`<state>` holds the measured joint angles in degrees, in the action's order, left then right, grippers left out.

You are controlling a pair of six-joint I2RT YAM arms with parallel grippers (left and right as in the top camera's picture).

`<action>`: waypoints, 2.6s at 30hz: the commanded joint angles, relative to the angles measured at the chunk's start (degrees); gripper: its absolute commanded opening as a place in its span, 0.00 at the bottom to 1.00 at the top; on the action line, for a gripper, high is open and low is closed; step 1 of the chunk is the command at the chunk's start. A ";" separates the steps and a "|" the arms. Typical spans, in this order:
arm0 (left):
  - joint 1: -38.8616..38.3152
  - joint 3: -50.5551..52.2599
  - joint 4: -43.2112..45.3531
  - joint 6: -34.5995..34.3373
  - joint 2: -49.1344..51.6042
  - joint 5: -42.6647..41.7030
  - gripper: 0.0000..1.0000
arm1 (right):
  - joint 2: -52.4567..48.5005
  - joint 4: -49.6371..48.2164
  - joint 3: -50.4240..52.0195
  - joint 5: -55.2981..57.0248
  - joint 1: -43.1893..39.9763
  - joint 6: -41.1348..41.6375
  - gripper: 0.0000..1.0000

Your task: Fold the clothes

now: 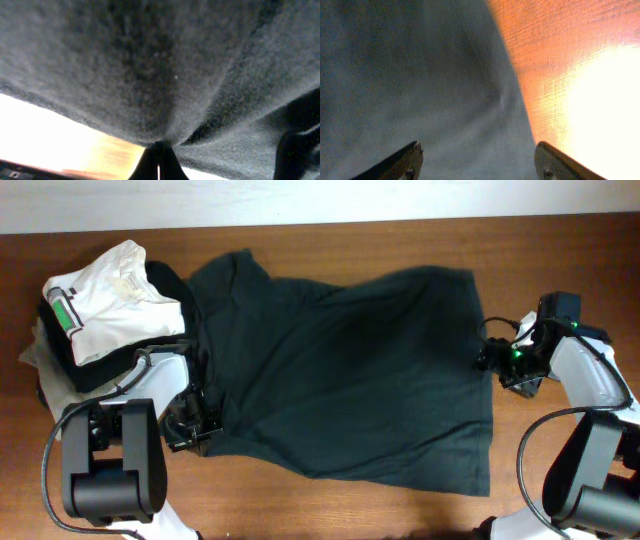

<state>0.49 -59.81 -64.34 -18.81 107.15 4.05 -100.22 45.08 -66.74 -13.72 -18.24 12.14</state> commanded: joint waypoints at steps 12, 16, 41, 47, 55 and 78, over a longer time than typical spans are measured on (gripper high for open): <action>0.44 0.79 2.78 2.71 0.81 2.23 0.38 | -11.37 23.43 -11.80 17.62 -3.91 4.96 0.59; 0.37 -7.32 -3.65 10.56 0.11 -8.02 0.36 | -10.60 20.92 -19.52 -8.22 -3.21 -5.95 0.53; -5.46 -27.91 46.38 24.52 18.51 -22.64 0.02 | -6.19 17.29 -2.84 -7.82 20.00 -14.93 0.21; -13.90 -29.03 29.68 39.74 19.47 -20.65 0.01 | -1.16 24.61 -2.91 -9.38 20.00 -13.49 0.37; -11.91 -31.76 45.42 25.66 28.15 -13.00 0.01 | -1.18 21.03 17.14 -1.33 20.09 0.48 0.36; -8.46 -42.69 -12.81 20.92 22.80 -14.01 0.17 | -12.83 -16.06 -0.15 -8.52 9.70 4.44 0.24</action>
<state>-8.12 -109.45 -80.75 3.95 130.80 -10.00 -109.27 31.77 -66.54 -17.52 -8.49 15.49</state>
